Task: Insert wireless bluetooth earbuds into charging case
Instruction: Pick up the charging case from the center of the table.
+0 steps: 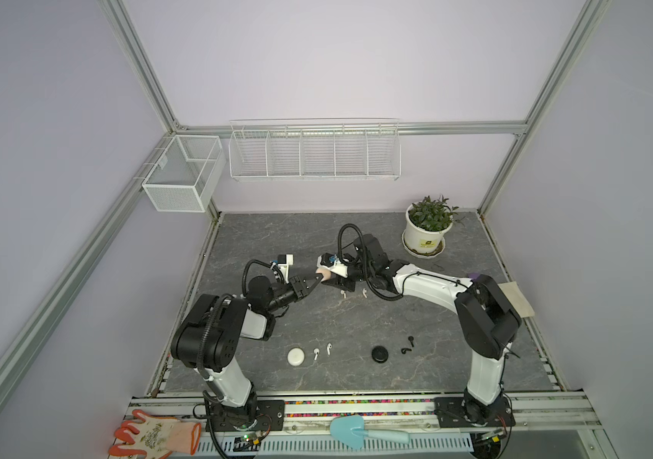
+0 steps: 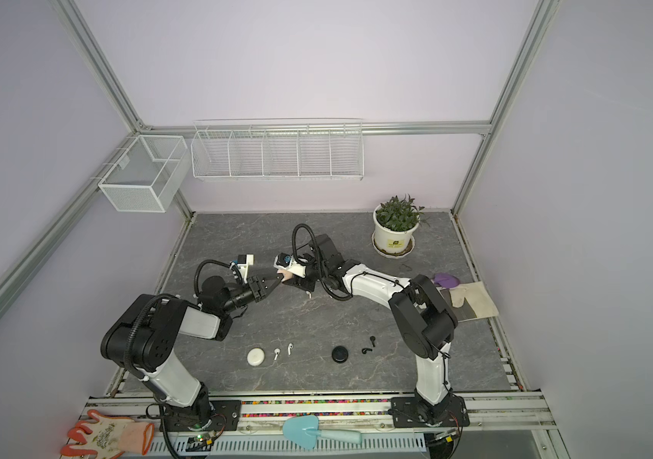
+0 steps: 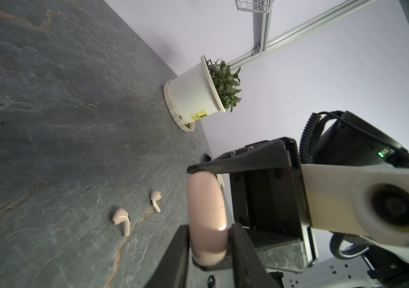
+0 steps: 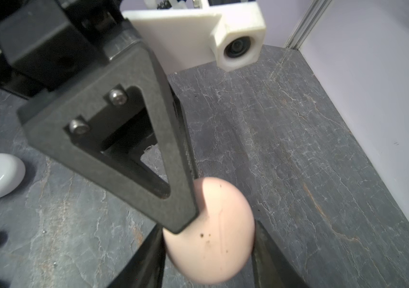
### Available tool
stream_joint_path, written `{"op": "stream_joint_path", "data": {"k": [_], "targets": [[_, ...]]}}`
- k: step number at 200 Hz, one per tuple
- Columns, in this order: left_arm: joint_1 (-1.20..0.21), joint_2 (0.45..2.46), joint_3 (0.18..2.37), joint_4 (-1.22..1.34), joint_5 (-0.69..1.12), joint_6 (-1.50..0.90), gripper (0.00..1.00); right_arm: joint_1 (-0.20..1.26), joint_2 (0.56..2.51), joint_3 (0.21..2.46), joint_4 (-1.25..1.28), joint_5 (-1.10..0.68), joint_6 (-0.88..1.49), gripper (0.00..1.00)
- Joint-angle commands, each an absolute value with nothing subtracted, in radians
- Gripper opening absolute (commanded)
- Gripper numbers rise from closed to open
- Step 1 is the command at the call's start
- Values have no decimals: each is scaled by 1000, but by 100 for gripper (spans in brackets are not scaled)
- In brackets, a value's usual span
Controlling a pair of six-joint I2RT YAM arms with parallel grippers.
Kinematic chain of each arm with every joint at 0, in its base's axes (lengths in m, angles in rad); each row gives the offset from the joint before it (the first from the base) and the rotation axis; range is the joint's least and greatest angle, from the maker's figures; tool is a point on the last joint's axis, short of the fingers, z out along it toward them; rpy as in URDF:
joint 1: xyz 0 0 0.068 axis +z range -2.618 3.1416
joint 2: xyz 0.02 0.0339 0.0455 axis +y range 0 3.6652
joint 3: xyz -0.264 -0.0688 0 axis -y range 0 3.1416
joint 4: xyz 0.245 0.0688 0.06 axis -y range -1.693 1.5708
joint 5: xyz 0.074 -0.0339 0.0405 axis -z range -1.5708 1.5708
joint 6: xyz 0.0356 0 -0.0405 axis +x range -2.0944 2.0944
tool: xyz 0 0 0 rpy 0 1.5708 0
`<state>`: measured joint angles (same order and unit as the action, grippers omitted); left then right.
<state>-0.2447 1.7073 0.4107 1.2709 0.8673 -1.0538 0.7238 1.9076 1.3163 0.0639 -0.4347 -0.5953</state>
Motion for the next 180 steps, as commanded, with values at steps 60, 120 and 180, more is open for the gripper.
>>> {"op": "stream_joint_path", "data": {"k": [60,120,180], "targets": [[-268,1709,423,1368,921,-1067,20,732,1898,1342,42,-434,-613,38],[-270,1686,412,1404,903,-1061,12,729,1789,1327,-72,-403,-660,78],[-335,1606,376,1375,796,-913,0,727,1475,1141,-301,-389,-632,82]]}}
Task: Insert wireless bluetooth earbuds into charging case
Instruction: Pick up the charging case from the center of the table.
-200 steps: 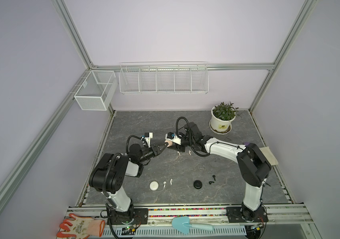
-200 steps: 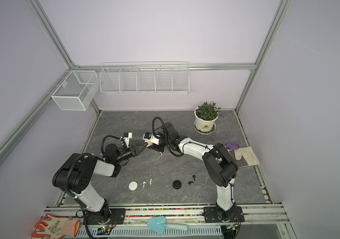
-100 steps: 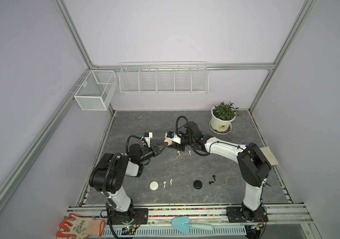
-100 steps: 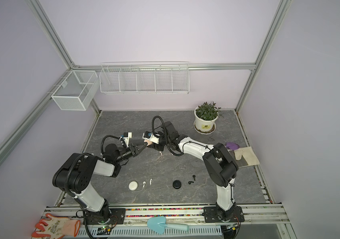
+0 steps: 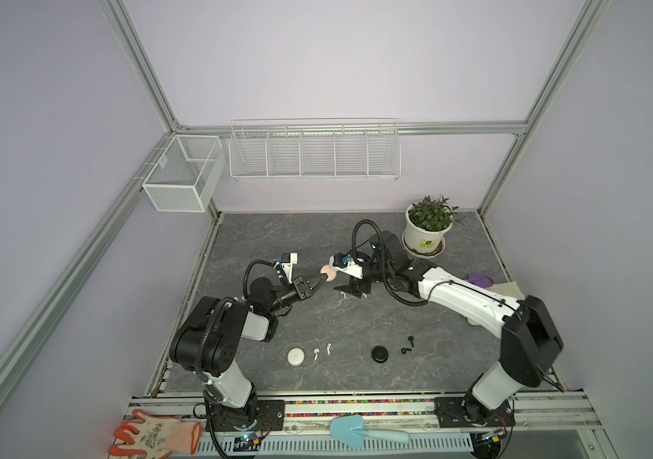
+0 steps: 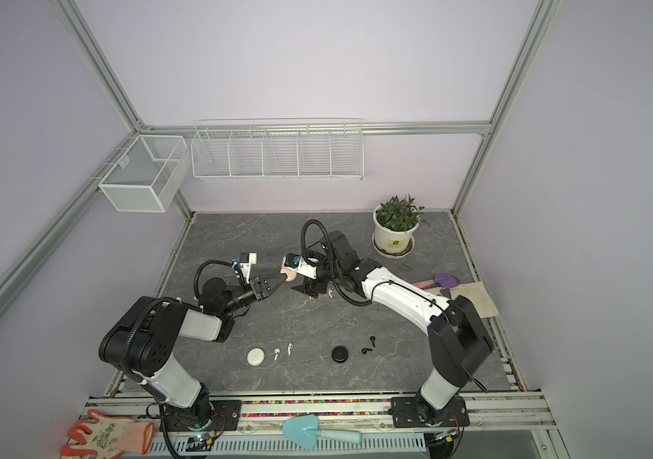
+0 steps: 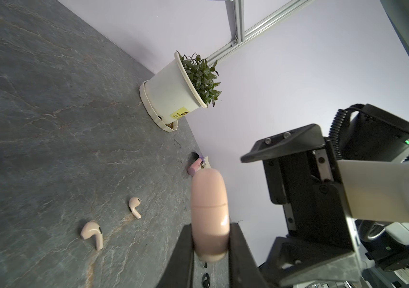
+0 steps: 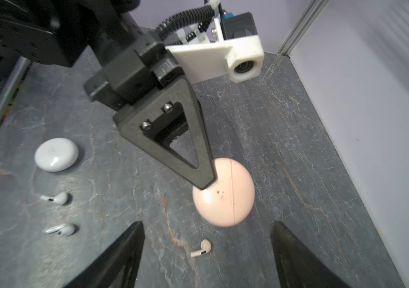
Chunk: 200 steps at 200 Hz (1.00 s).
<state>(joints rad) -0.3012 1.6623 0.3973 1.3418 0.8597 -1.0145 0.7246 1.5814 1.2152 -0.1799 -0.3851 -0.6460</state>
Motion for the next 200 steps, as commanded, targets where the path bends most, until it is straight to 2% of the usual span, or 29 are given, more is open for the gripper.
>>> {"op": "stream_joint_path", "data": {"k": [1,24,45,72,129,200], "targets": [[-337,1603,376,1371,794,-907,0,728,1471,1136,-302,-388,-630,82],[-402,1548,366,1307,743,-770,0,723,1388,1088,-297,-353,-611,80],[-419,1509,316,1380,711,-709,0,714,1374,1091,-301,-341,-606,77],[-421,1487,282,1409,747,-639,0,711,1386,1104,-264,-353,-601,74],[-423,1494,287,1413,767,-598,0,736,1447,1152,-160,-380,-613,70],[-423,1485,281,1414,780,-592,0,747,1553,1218,-107,-312,-666,69]]}}
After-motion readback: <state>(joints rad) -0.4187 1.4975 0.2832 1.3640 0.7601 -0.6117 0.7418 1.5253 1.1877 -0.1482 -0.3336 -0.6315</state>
